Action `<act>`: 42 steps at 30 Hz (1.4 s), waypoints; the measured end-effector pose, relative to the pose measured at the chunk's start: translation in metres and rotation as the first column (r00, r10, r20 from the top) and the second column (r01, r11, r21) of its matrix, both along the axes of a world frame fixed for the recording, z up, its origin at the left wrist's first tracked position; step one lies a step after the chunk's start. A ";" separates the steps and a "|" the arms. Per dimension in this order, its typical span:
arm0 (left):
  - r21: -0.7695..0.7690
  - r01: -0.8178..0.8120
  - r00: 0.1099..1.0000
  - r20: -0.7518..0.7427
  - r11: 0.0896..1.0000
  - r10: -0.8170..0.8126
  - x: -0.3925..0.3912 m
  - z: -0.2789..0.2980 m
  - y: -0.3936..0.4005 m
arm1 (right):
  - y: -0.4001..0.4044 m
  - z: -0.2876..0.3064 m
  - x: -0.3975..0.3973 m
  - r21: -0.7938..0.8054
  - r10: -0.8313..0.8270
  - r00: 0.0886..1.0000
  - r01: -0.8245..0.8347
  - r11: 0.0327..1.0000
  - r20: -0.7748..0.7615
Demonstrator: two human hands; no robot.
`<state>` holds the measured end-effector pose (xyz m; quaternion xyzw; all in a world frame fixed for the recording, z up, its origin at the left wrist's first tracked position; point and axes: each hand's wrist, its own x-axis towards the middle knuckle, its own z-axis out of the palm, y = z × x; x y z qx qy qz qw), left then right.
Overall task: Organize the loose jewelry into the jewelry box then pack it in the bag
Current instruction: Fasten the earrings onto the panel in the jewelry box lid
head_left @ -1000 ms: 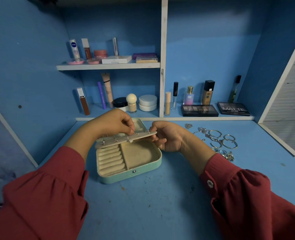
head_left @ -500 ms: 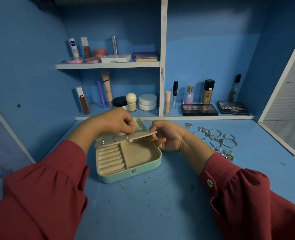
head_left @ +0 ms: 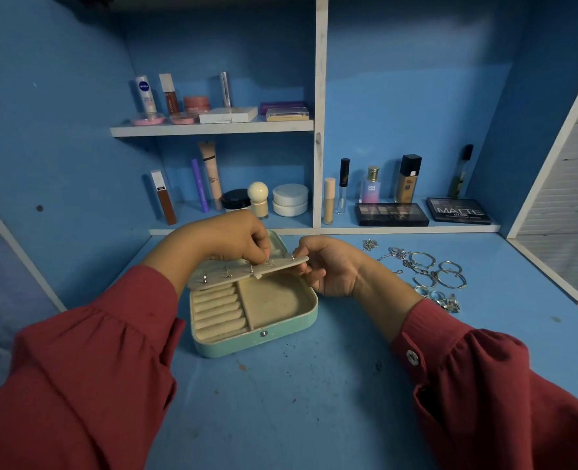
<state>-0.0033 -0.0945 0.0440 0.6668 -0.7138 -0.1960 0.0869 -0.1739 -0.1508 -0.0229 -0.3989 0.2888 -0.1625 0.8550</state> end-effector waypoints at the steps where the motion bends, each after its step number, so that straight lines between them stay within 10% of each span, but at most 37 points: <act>1: 0.011 0.000 1.000 0.010 1.000 0.000 0.000 0.000 -0.001 | 0.000 -0.001 0.000 -0.006 0.004 1.000 -0.004 1.000 0.001; 42: 0.092 -0.025 0.997 0.074 0.995 0.018 -0.011 0.005 -0.002 | -0.001 -0.003 0.000 -0.063 -0.084 0.996 0.082 0.995 -0.021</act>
